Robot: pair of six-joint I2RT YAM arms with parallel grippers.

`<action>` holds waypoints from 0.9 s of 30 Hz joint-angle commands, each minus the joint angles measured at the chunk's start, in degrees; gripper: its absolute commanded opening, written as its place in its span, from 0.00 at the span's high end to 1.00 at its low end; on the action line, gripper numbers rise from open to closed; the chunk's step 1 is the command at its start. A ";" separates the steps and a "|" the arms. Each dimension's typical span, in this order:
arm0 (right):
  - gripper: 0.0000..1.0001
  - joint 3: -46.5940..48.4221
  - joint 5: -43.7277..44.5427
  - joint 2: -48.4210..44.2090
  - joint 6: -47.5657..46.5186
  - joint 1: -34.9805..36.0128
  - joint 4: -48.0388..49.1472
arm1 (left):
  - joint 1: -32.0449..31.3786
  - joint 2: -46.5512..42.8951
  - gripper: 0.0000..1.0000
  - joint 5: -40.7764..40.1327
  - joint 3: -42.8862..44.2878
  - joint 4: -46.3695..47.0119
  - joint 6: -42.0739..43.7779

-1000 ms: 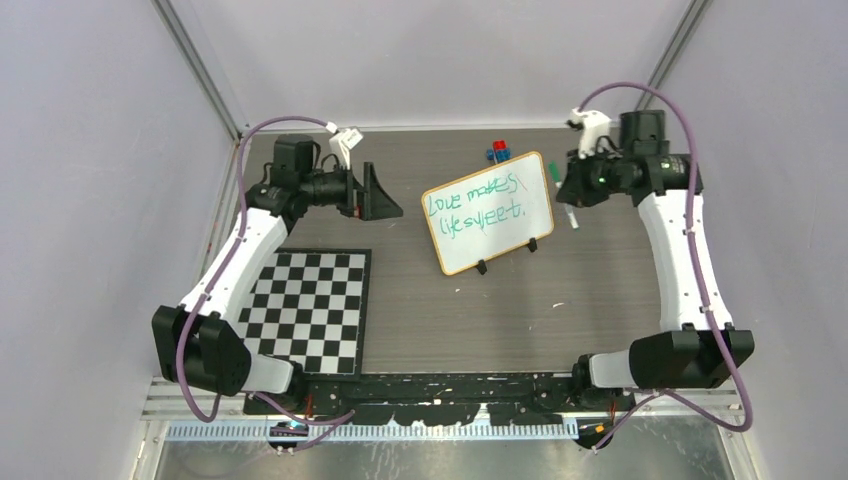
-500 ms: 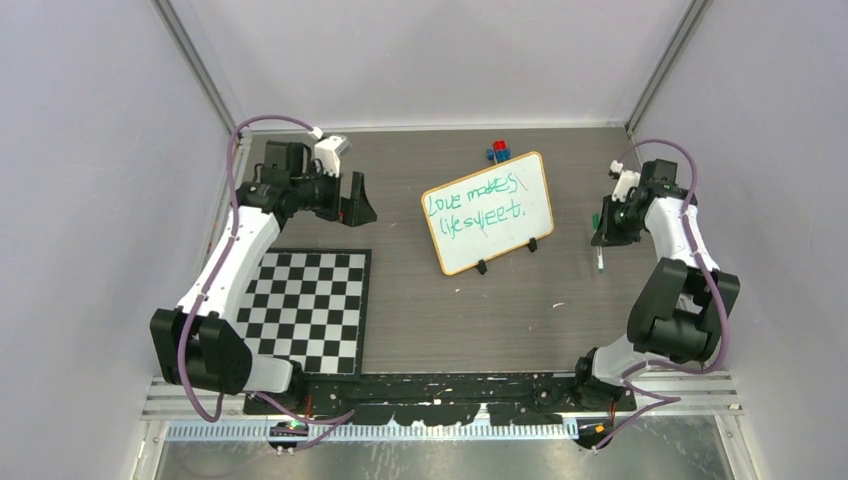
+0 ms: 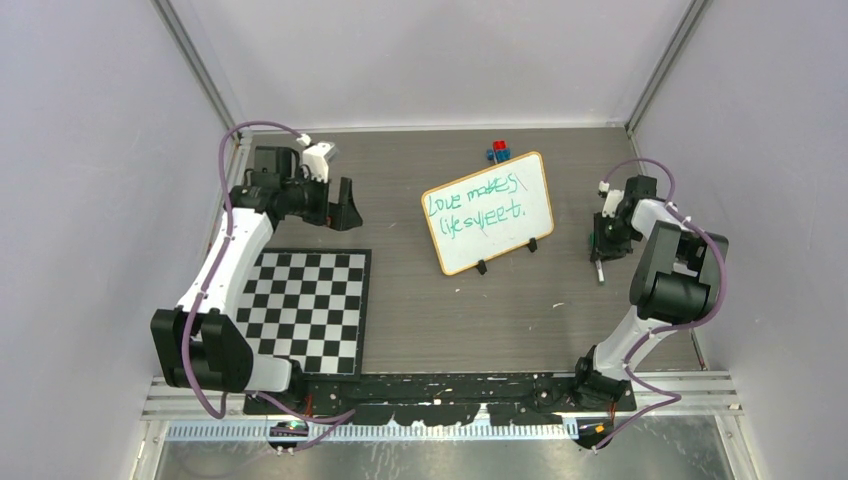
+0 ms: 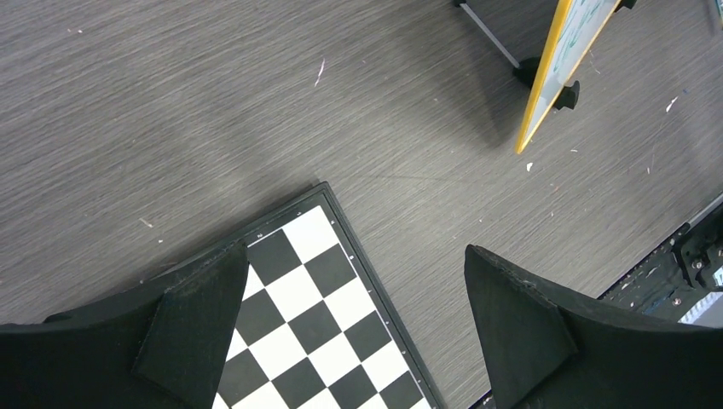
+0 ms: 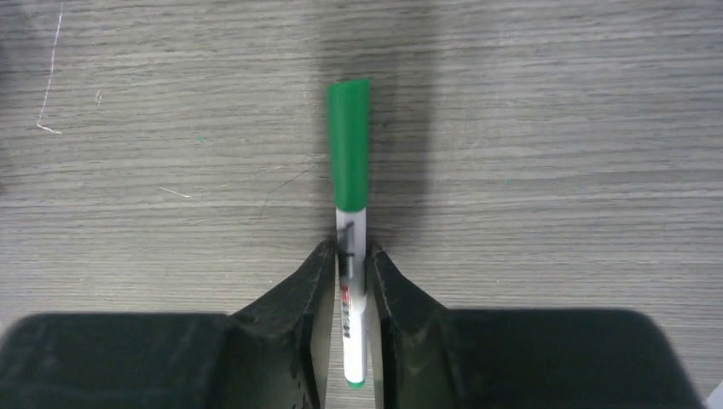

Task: Write a sentence on the whiteboard
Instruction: Place the whiteboard marker at the center of the board, then reset both arms

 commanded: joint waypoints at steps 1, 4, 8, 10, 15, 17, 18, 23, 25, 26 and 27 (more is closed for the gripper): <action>0.73 -0.01 1.44 0.76 -1.60 -0.20 1.87 | 0.90 -0.46 0.00 1.26 -0.46 0.20 1.24; 0.67 -0.03 1.31 0.51 -1.85 -0.20 0.91 | 1.16 -0.24 0.00 1.70 -0.81 0.35 1.23; 0.62 0.52 0.77 -0.75 -1.93 -0.20 -1.16 | 1.52 0.14 0.00 2.85 -1.17 0.46 1.17; 0.59 1.34 0.15 -1.54 -1.81 -0.20 -2.75 | 1.78 0.46 0.00 3.13 -1.17 0.25 1.15; 0.48 4.49 -1.26 -4.22 -1.21 -0.27 -7.02 | 2.95 1.57 0.00 4.06 -0.56 -0.99 1.56; 0.39 6.20 -2.37 -5.35 -0.81 -0.26 -8.97 | 3.84 2.30 0.00 5.17 0.20 -1.78 1.63; 0.36 7.40 -2.94 -5.87 -0.47 -0.25 -10.03 | 4.43 2.83 0.00 5.88 0.86 -2.35 1.69; 0.26 15.91 -6.43 -7.97 1.62 -0.20 -15.43 | 9.42 6.93 0.00 10.00 6.45 -5.97 2.76; 0.24 20.28 -8.37 -8.28 2.92 -0.20 -17.19 | 11.22 8.69 0.00 10.13 10.26 -7.58 3.29; 0.23 22.75 -9.17 -8.29 3.61 -0.25 -17.93 | 12.37 9.73 0.00 10.02 12.40 -8.43 3.45; 0.22 25.95 -10.32 -8.34 4.33 -0.23 -18.57 | 13.45 10.64 0.00 10.17 14.90 -9.04 3.58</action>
